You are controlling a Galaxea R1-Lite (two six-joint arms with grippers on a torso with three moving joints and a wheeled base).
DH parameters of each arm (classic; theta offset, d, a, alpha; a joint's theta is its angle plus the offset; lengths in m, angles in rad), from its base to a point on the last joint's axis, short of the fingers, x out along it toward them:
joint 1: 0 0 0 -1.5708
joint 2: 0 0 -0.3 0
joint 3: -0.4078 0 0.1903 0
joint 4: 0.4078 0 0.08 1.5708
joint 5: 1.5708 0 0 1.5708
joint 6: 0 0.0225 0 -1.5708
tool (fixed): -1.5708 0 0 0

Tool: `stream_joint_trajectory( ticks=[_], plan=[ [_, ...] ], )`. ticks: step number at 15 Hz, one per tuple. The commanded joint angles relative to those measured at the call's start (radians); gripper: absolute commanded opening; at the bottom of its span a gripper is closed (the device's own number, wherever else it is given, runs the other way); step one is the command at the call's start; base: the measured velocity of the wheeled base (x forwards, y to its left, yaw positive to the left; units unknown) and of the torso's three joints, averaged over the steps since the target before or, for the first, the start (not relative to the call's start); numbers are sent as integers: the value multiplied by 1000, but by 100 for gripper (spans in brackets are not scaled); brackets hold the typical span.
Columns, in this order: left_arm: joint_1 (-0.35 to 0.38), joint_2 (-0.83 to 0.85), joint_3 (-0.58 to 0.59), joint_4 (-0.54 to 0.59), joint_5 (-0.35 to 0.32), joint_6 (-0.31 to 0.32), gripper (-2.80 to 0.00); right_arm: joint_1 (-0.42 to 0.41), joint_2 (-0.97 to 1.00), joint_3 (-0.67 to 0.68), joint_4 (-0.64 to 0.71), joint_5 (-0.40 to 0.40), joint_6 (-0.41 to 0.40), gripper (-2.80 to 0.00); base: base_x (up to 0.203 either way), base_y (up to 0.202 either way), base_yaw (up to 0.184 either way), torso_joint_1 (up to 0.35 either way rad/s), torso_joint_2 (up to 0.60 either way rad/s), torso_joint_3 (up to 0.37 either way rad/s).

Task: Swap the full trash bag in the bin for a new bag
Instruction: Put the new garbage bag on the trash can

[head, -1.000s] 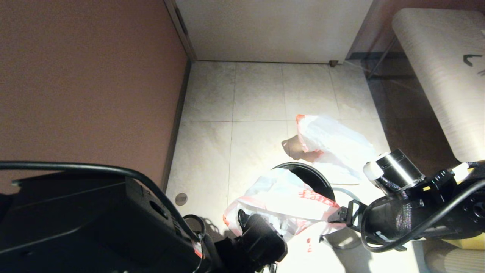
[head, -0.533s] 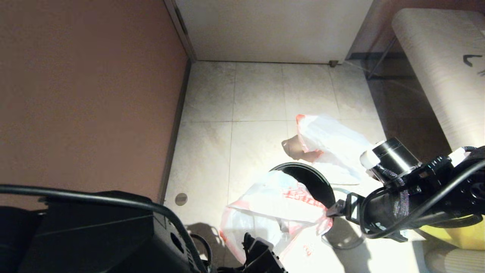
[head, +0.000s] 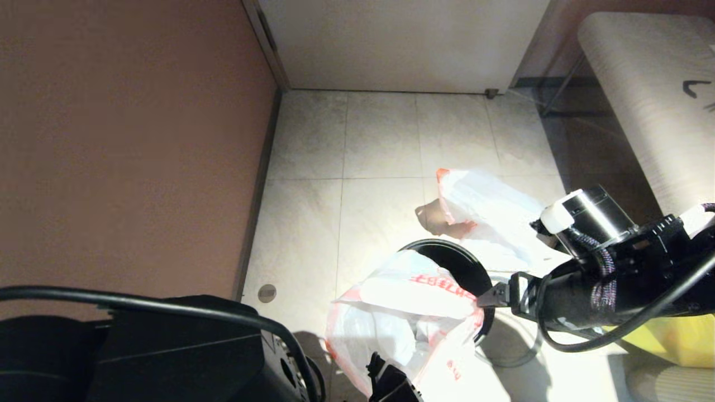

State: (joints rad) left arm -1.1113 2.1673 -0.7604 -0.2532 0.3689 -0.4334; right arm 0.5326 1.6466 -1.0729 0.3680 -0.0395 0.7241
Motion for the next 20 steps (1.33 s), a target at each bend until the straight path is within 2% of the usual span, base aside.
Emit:
stream_joint_trajectory(
  ticks=[1, 2, 4, 7, 10, 11, 12, 14, 15, 18, 20],
  plan=[
    [-2, 9, -3, -22, 2, -2, -280, 0, -33, -10, 4, 7, -13, 0, 0, 0, 0, 0, 0, 0],
    [-4, 8, -3, -37, 1, -2, -280, -5, -29, 1, 10, 4, -49, 0, 0, 0, 0, 0, 0, 0],
    [-4, 17, 4, -81, -4, -2, -280, -73, -7, 11, 11, 30, -72, 0, 0, 0, 0, 0, 0, 0],
    [-8, 70, 6, -156, -5, -2, -280, -139, -57, -6, 0, 302, -33, 0, 0, 0, 0, 0, 0, 0],
    [-8, 92, 2, -178, -5, -2, -280, -165, -103, -10, 1, 362, -35, 0, 0, 0, 0, 0, 0, 0],
    [-9, 98, 0, -183, -5, -2, -280, -163, -112, -8, 5, 374, -86, 0, 0, 0, 0, 0, 0, 0],
    [-9, 97, 2, -197, -5, -3, -280, -150, -104, -4, 7, 346, -142, 0, 0, 0, 0, 0, 0, 0],
    [-7, 88, 7, -218, -5, -2, -280, -113, -52, -8, 0, 178, -161, 0, 0, 0, 0, 0, 0, 0],
    [-7, 85, 9, -225, -5, -4, -280, -98, -18, -11, -3, 121, -170, 0, 0, 0, 0, 0, 0, 0],
    [-8, 76, 26, -289, -9, -4, -280, -81, 53, -17, -35, 53, -208, 0, 0, 0, 0, 0, 0, 0],
    [-7, 77, 39, -326, -34, -4, -280, -72, 106, -18, -85, 6, -212, 0, 0, 0, 0, 0, 0, 0]
  ],
)
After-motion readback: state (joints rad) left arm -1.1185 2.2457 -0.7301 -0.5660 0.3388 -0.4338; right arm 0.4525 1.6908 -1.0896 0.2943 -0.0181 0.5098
